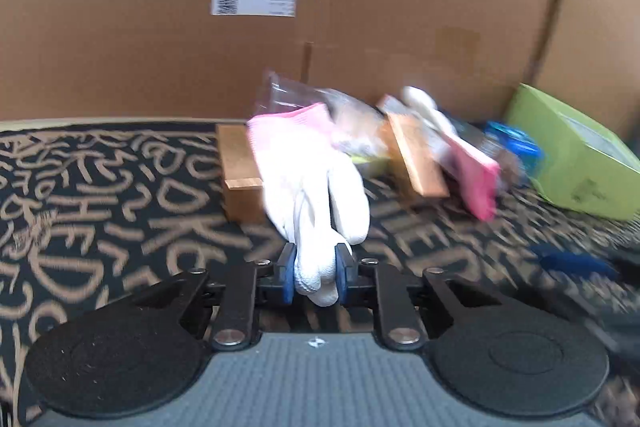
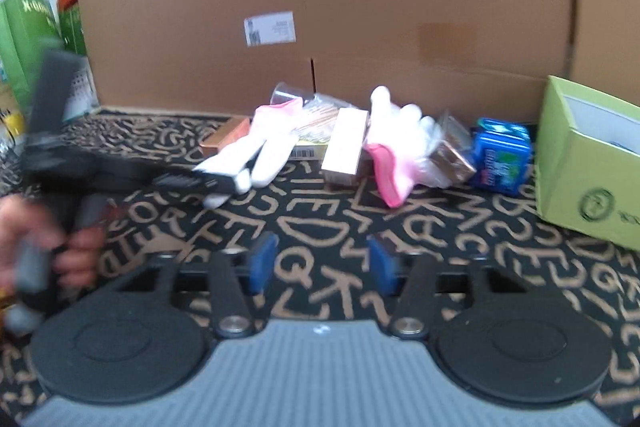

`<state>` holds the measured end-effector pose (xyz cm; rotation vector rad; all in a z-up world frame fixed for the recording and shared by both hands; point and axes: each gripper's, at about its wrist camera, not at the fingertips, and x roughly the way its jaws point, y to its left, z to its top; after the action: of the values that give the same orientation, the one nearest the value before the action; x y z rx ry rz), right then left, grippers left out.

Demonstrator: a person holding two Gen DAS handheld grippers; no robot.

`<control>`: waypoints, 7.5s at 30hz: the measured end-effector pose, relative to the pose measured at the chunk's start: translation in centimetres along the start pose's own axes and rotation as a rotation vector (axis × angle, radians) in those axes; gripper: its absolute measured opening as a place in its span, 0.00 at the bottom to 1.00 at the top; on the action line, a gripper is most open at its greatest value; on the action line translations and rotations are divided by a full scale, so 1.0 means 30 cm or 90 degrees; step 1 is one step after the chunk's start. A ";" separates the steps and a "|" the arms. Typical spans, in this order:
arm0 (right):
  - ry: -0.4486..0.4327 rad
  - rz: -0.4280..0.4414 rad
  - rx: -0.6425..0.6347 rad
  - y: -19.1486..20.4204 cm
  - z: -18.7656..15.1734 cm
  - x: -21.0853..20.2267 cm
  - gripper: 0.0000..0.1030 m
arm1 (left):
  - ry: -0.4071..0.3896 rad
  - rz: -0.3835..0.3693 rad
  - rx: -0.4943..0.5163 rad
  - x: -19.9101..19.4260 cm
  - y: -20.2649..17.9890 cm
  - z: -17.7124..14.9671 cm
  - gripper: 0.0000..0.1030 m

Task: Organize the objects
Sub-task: 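Grasp the white-pink glove with the left gripper while the right gripper grasps the copper box, then carry the glove and copper box into the lime-green shoebox and open both grippers, then grasp the tall copper box with the left gripper while the right gripper grasps the cotton-swab bag, then carry the copper box and swab bag into the shoebox and release both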

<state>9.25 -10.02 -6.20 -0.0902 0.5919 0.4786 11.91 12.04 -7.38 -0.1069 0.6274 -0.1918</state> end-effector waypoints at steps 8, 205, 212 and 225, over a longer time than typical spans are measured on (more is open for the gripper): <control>0.010 -0.020 0.047 -0.025 0.101 0.239 0.37 | -0.017 -0.037 0.035 -0.147 -0.003 -0.055 0.66; 0.037 -0.027 0.037 -0.094 -0.114 -0.139 0.55 | 0.057 -0.044 0.109 0.049 -0.233 -0.029 0.33; 0.045 -0.016 0.050 -0.106 -0.117 -0.130 0.45 | 0.055 -0.028 0.123 0.059 -0.244 -0.031 0.33; 0.022 -0.019 0.048 -0.136 -0.129 -0.170 0.24 | 0.059 -0.071 0.123 0.014 -0.314 0.003 0.24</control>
<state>5.43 -16.55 -6.80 -0.0358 0.6411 0.4256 10.92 2.74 -6.09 0.0538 0.6932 -0.3654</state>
